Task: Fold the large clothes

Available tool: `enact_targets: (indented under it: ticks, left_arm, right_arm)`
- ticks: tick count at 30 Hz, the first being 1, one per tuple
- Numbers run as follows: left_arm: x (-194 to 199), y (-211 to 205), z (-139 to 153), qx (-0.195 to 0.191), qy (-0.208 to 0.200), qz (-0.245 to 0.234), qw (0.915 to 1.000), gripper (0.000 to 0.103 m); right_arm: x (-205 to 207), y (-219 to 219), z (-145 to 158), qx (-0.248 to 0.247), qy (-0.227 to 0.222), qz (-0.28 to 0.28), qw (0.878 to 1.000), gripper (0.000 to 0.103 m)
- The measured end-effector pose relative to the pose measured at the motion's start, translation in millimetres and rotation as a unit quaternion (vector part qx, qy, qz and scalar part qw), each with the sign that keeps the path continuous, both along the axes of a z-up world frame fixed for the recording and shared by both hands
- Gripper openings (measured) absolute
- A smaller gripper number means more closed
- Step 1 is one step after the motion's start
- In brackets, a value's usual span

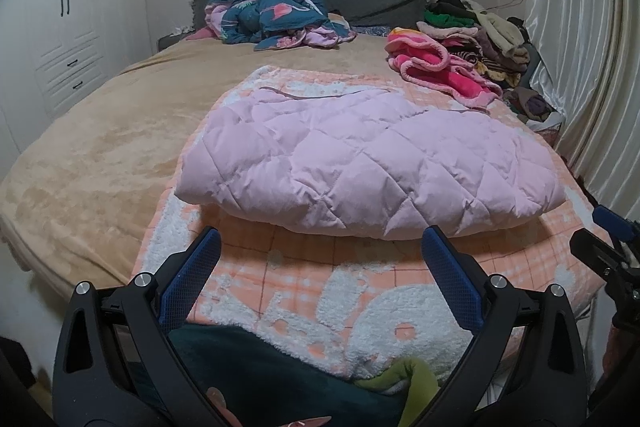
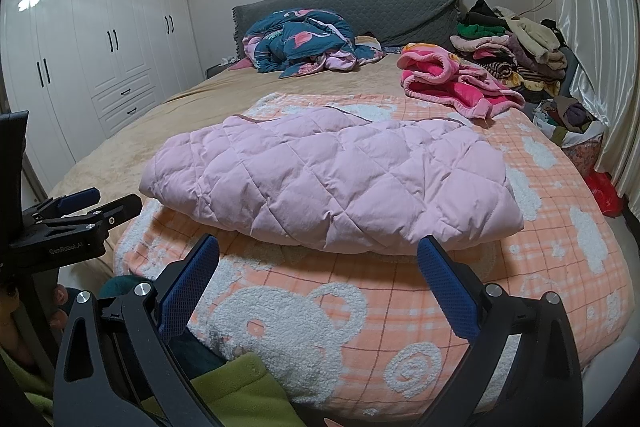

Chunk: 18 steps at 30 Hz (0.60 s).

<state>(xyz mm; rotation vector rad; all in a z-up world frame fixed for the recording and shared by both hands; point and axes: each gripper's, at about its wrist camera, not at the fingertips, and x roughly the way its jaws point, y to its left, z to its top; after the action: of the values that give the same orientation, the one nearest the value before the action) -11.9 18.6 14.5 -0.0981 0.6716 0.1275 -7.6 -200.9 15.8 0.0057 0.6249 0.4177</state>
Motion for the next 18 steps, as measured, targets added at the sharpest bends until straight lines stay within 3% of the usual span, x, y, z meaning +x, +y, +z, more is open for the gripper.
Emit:
enact_targets:
  ticks: [18]
  left_arm:
    - [-0.7,-1.2,-2.0,-0.010,0.005,-0.007,0.9999,0.094]
  right_arm:
    - [-1.1,-8.8,-2.0,-0.002,0.002,-0.005,1.000,0.099]
